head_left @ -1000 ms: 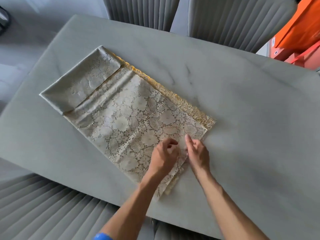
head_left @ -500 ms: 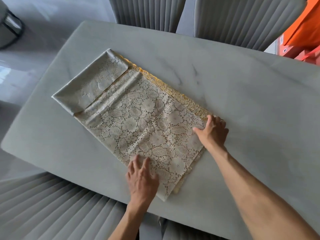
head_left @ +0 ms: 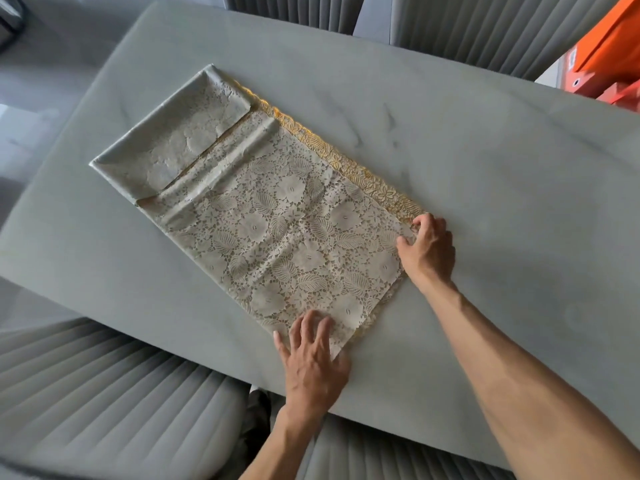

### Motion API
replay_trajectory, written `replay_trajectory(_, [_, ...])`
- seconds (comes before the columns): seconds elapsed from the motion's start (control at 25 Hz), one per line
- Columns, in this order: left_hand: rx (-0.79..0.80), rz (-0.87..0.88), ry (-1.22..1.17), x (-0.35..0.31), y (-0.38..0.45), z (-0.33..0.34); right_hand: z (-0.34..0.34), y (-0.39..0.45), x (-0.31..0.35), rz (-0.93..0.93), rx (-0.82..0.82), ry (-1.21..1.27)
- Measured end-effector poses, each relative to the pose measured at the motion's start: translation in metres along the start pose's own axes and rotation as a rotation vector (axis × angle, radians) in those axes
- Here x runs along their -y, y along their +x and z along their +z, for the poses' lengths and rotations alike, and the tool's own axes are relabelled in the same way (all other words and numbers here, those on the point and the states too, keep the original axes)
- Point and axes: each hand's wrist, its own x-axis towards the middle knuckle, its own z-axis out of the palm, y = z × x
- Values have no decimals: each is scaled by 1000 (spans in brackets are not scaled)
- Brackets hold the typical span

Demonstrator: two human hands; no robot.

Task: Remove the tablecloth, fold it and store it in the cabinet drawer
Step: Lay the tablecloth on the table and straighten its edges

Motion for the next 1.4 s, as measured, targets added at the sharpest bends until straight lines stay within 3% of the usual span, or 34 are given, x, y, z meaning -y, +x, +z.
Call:
replay_trajectory(0.08, [-32, -8, -10, 11, 1, -3, 5, -40, 0, 238, -5, 226])
replay_trajectory(0.24, [-32, 15, 15, 26, -7, -7, 26, -145, -1, 658, 332, 525])
replay_trajectory(0.36, [-41, 32, 26, 20, -17, -4, 33, -192, 2, 839, 461, 817])
replay_trajectory(0.44, [-60, 13, 10, 17, -22, -1, 35, -204, 5, 816, 474, 838])
replay_trajectory(0.56, [-80, -58, -149, 16, -22, -3, 36, -214, 9, 843, 296, 824])
replay_trajectory(0.68, [-74, -148, -458, 22, -22, -8, 37, -222, 14, 896, 229, 861])
replay_trajectory(0.84, [-83, -167, -842, 40, -26, -12, 36, -227, 20, 1081, 263, 1129])
replay_trajectory(0.96, [-60, -132, -853, 41, -29, -10, 38, -233, 23, 962, 334, 1045])
replay_trajectory(1.08, [-107, -145, -827, 37, -32, -8, 38, -239, 22, 748, 127, 822])
replay_trajectory(1.16, [-152, -170, -745, 38, -35, -9, 39, -240, 20, 661, 91, 745])
replay_trajectory(1.28, [-158, -204, -757, 36, -38, -8, 39, -238, 25, 755, 183, 865])
replay_trajectory(1.4, [-168, -223, -852, 31, -41, -7, 38, -237, 29, 840, 41, 914])
